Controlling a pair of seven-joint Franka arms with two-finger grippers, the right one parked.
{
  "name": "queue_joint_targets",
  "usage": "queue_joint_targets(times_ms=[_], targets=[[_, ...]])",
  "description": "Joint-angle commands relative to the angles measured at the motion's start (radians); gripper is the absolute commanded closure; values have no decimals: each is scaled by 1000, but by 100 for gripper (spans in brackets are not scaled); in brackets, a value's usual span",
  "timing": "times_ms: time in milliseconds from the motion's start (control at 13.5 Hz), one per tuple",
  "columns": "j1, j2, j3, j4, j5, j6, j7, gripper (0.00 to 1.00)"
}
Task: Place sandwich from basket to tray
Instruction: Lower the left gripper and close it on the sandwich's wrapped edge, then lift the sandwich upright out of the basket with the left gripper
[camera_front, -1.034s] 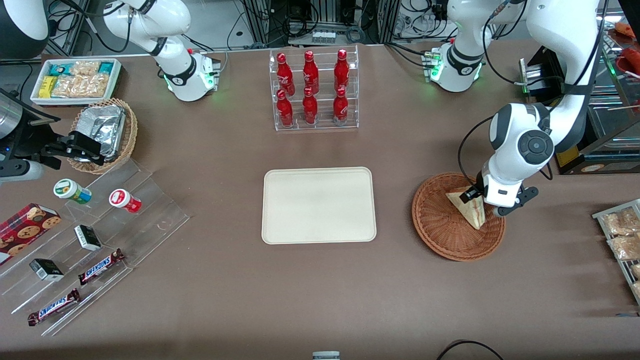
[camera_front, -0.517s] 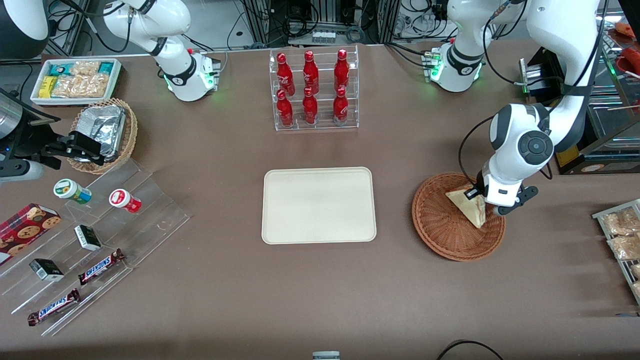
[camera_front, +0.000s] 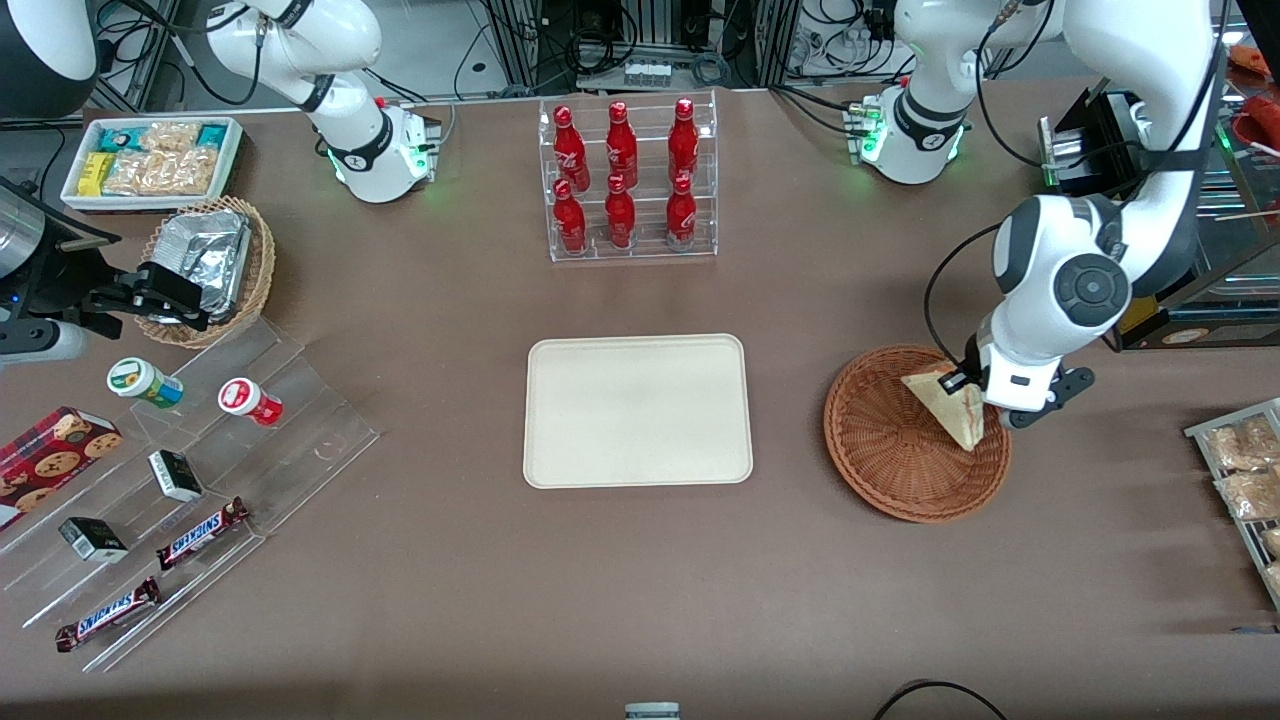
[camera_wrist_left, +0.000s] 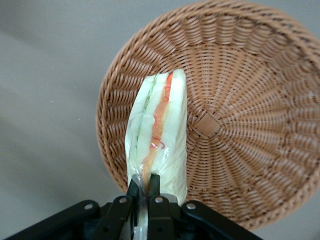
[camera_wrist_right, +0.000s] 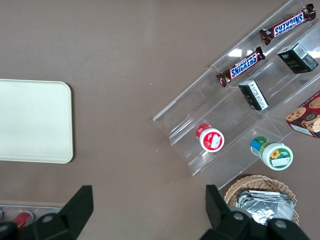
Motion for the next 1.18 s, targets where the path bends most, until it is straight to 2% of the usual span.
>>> queue_joint_targets(times_ms=[0, 369, 738, 1107], targets=[[-5, -22, -6, 76, 12, -112, 19, 100], [-16, -49, -32, 186, 10, -275, 158, 100], [-16, -57, -107, 205, 13, -280, 373, 100], [-20, -17, -222, 243, 20, -269, 375, 100]])
